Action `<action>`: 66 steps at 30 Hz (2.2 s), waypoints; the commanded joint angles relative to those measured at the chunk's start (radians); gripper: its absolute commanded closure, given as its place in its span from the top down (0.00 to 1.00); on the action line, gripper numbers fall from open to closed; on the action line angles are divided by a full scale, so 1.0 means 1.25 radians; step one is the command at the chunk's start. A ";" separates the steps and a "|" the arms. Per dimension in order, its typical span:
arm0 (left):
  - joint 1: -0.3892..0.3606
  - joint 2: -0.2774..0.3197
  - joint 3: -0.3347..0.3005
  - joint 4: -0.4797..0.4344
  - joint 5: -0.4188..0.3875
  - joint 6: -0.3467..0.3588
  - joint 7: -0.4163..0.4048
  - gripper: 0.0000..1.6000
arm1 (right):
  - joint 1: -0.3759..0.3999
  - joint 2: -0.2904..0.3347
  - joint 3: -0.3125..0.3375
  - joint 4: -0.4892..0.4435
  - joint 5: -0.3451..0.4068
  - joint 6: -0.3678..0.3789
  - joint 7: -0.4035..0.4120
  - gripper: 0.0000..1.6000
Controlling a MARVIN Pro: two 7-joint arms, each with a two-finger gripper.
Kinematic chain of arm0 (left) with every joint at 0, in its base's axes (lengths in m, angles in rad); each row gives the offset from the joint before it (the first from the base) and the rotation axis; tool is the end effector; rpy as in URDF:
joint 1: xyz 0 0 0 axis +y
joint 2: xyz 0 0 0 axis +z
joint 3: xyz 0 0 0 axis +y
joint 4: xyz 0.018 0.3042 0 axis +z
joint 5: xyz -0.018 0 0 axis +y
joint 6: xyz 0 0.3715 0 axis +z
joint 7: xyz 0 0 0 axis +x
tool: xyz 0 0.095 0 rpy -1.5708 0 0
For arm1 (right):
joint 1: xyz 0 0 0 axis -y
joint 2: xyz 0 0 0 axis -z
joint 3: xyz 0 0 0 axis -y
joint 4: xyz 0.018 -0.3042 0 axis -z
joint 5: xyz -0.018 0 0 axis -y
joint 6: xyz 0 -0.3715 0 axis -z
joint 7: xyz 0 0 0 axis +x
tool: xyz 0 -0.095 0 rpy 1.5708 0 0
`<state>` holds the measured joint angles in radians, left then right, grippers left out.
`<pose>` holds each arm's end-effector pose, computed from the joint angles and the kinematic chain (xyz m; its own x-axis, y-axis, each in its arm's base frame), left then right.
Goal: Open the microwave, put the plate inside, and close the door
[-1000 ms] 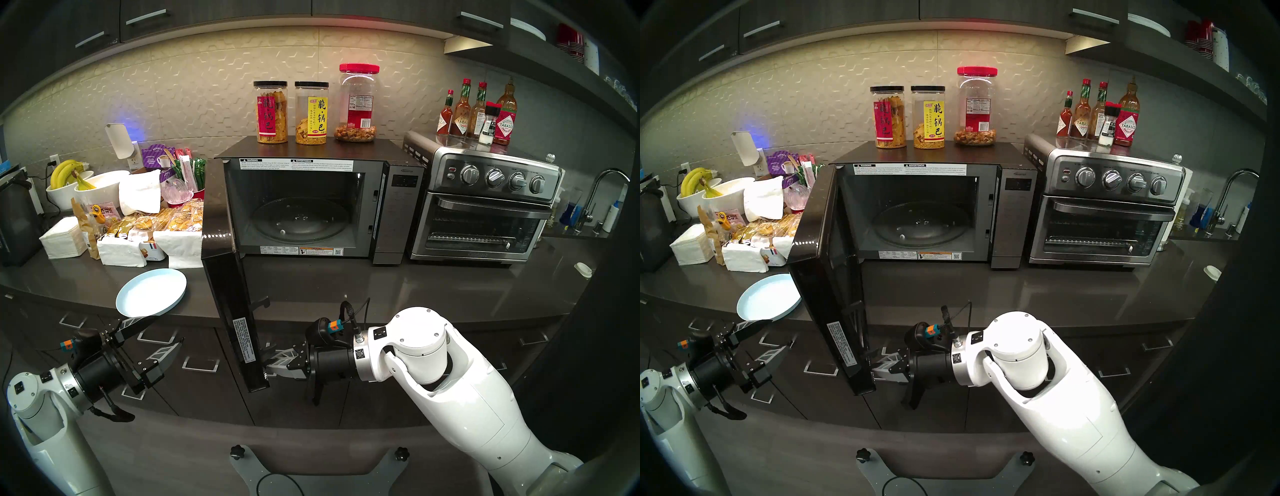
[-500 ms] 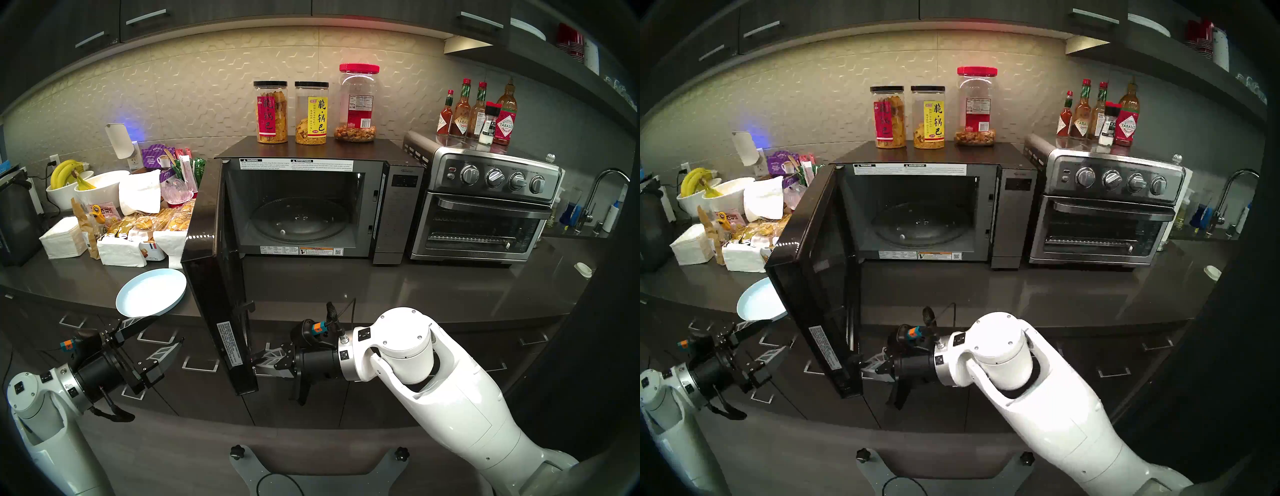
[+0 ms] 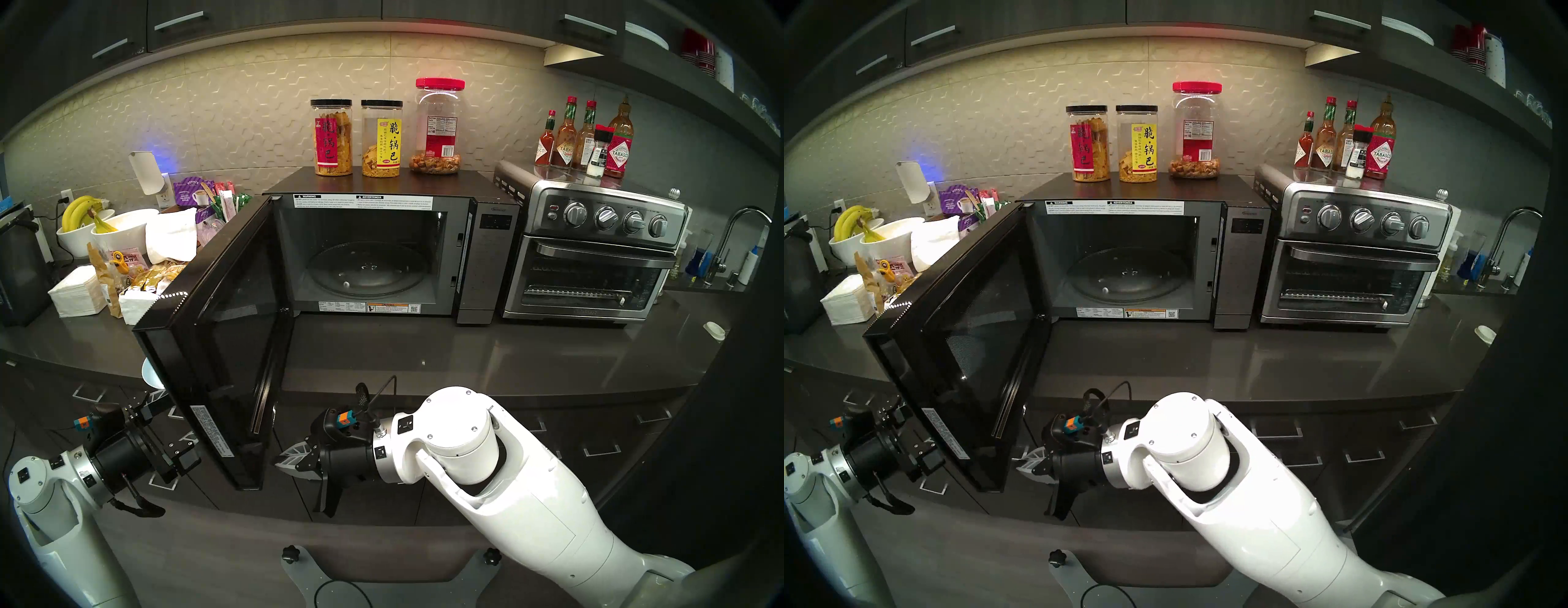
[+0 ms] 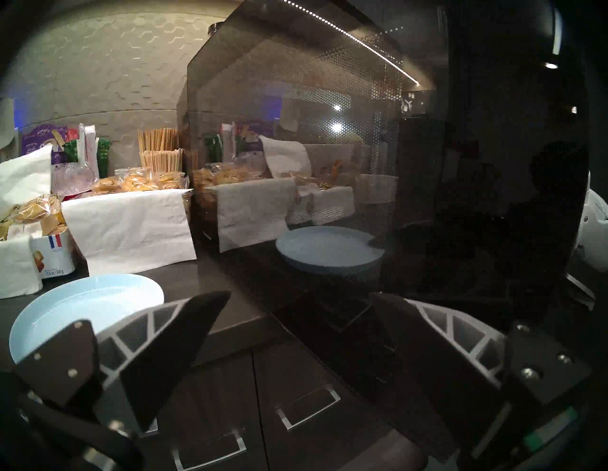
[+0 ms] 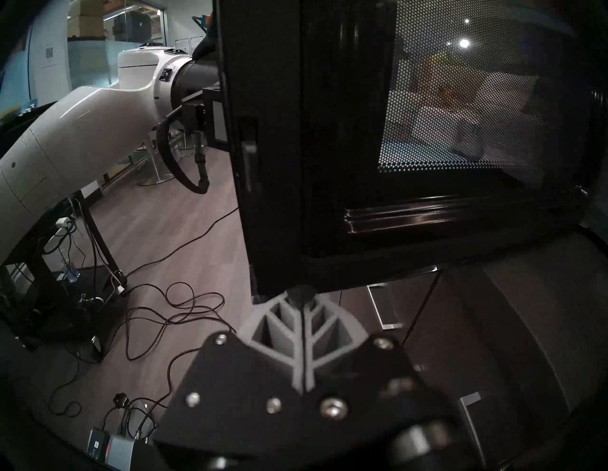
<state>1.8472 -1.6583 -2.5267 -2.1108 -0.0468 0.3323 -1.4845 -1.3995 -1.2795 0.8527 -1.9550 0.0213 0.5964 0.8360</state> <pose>0.2305 0.2210 -0.2140 0.1203 -0.0565 0.9911 -0.5214 -0.8532 0.0146 0.3217 0.2673 -0.2309 0.0143 0.4008 0.9161 0.9978 -0.0653 0.0130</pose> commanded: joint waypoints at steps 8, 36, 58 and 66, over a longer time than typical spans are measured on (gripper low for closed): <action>0.001 0.002 0.004 -0.008 -0.005 0.000 0.001 1.00 | 0.003 0.005 0.048 0.005 0.027 -0.026 0.004 0.00; 0.002 0.002 0.004 -0.008 -0.006 0.000 0.001 1.00 | -0.046 0.092 0.232 0.019 0.083 -0.147 0.027 0.08; 0.001 0.002 0.005 -0.008 -0.005 -0.001 0.001 1.00 | -0.004 0.150 0.373 0.125 0.180 -0.163 0.160 0.45; 0.001 0.002 0.005 -0.008 -0.005 -0.001 0.001 1.00 | 0.035 0.168 0.421 0.197 0.207 -0.160 0.210 0.46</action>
<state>1.8472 -1.6583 -2.5224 -2.1108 -0.0467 0.3323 -1.4846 -1.4088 -1.0844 1.3402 -1.7340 0.2426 0.3996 1.0586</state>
